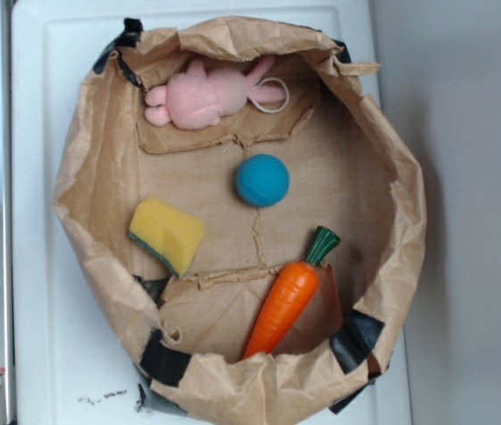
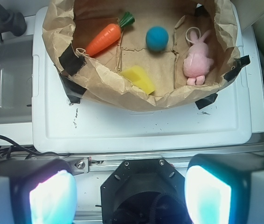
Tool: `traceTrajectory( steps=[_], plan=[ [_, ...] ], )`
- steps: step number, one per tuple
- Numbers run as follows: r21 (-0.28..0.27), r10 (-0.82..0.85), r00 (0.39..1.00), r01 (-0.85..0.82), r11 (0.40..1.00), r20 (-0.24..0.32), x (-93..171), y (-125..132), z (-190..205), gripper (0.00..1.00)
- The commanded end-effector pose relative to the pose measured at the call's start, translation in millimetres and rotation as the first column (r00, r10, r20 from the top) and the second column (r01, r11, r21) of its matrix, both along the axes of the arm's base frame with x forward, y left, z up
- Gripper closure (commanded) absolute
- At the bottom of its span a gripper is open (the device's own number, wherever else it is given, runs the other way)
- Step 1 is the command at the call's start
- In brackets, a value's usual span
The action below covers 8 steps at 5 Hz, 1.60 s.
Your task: Grab the blue ball.
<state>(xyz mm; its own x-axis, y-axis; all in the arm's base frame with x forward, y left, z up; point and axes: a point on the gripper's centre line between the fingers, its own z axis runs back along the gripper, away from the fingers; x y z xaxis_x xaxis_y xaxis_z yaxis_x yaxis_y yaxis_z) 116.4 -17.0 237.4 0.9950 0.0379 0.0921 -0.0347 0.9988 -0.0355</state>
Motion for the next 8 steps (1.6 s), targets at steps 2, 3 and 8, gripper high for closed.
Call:
traceTrajectory(
  steps=[2, 3, 8],
  plan=[
    [-0.029, -0.040, 0.999, 0.039, 0.999, -0.011, 50.0, 0.2, -3.1, 0.00],
    [-0.034, -0.006, 1.000, 0.006, 0.999, 0.019, 99.9, 7.0, -11.5, 0.00],
    [0.031, 0.019, 0.993, -0.023, 0.999, 0.116, 162.2, 34.2, -67.1, 0.00]
  ],
)
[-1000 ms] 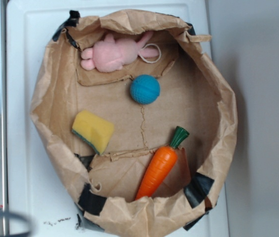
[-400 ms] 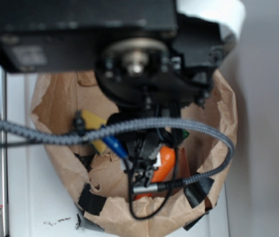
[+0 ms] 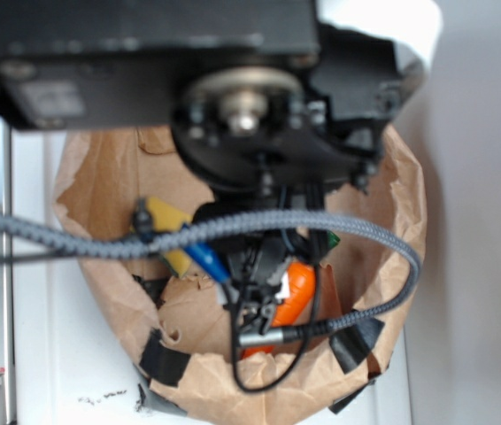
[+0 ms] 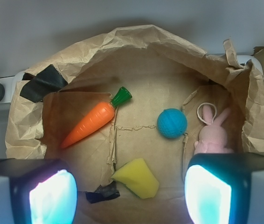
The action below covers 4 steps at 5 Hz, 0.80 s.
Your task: Grab the blue ball.
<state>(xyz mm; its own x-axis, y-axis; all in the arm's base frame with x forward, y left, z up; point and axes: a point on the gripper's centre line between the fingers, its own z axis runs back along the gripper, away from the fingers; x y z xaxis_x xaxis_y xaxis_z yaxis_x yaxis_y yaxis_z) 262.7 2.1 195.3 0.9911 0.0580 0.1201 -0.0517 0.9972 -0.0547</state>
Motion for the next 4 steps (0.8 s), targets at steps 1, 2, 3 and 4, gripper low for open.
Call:
traceTrajectory(
  steps=[1, 2, 3, 4],
  plan=[
    [0.060, -0.025, 0.994, 0.019, 0.998, 0.102, 13.6, 25.8, -46.6, 0.00],
    [0.095, -0.048, 0.994, 0.039, 0.995, 0.103, 5.2, 31.8, -62.8, 0.00],
    [0.151, -0.069, 0.994, 0.056, 0.987, 0.082, 9.6, 37.8, -85.5, 0.00],
    [0.161, -0.118, 0.992, 0.108, 0.981, 0.054, 17.1, 37.8, -105.0, 0.00]
  ],
)
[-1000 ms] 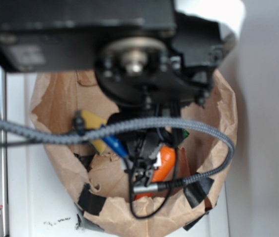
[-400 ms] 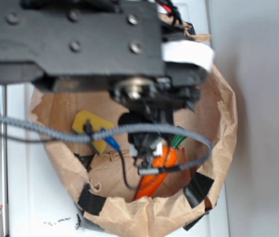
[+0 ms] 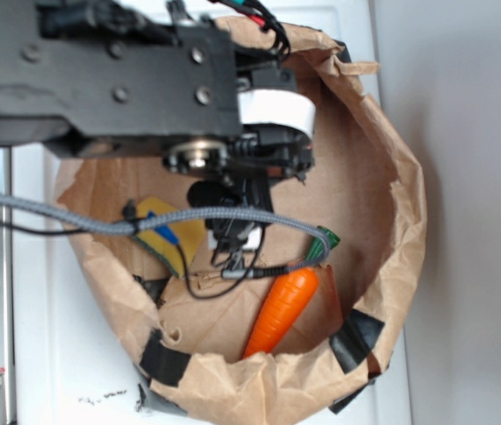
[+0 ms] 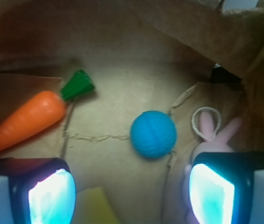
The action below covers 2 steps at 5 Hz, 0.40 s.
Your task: Grab the blue ball.
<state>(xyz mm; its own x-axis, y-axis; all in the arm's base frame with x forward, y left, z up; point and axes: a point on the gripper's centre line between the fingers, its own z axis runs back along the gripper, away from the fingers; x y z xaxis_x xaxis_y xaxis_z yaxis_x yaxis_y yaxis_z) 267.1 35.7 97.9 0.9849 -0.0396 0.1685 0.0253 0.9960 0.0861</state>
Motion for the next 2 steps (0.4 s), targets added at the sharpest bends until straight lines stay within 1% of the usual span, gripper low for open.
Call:
traceTrajectory(
  steps=[1, 2],
  plan=[
    [0.020, -0.041, 0.999, 0.041, 0.999, 0.007, 25.2, 8.2, -21.7, 0.00],
    [0.022, -0.043, 0.999, 0.042, 0.999, 0.027, 26.9, 9.7, -32.1, 0.00]
  ],
)
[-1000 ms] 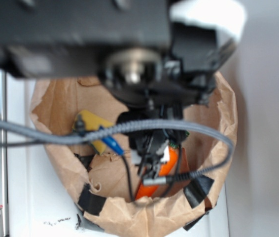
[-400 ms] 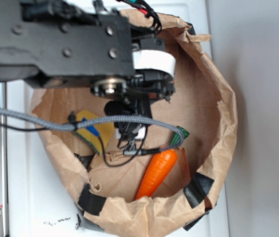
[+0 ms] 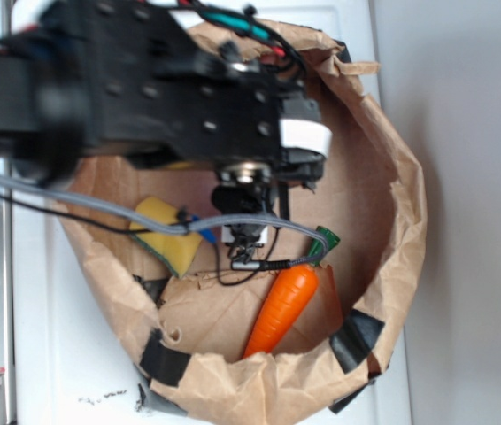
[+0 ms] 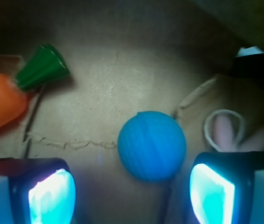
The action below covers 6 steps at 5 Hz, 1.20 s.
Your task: Grab the blue ball.
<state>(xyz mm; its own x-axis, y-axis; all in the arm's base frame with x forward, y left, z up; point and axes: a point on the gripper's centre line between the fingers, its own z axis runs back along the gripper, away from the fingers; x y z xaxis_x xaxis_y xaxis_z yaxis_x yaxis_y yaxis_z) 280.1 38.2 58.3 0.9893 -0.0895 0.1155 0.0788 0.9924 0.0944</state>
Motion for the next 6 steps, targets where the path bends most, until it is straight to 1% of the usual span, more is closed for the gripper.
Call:
traceTrajectory(
  steps=[1, 2, 3, 4, 5, 6],
  plan=[
    [0.018, -0.024, 0.992, 0.022, 1.000, 0.126, 10.1, 2.2, -11.5, 0.00],
    [0.042, -0.039, 0.989, 0.033, 0.999, 0.140, 10.7, 0.5, -25.3, 0.00],
    [0.023, -0.047, 0.985, 0.044, 0.999, 0.164, 5.1, -0.8, -16.2, 1.00],
    [-0.006, -0.051, 0.985, 0.053, 0.999, 0.163, 0.0, 0.3, -9.0, 1.00],
    [-0.012, -0.058, 0.981, 0.061, 0.998, 0.184, -4.9, 1.3, -8.6, 1.00],
    [-0.022, -0.067, 0.979, 0.073, 0.997, 0.192, -8.3, 1.9, -7.7, 1.00]
  ],
)
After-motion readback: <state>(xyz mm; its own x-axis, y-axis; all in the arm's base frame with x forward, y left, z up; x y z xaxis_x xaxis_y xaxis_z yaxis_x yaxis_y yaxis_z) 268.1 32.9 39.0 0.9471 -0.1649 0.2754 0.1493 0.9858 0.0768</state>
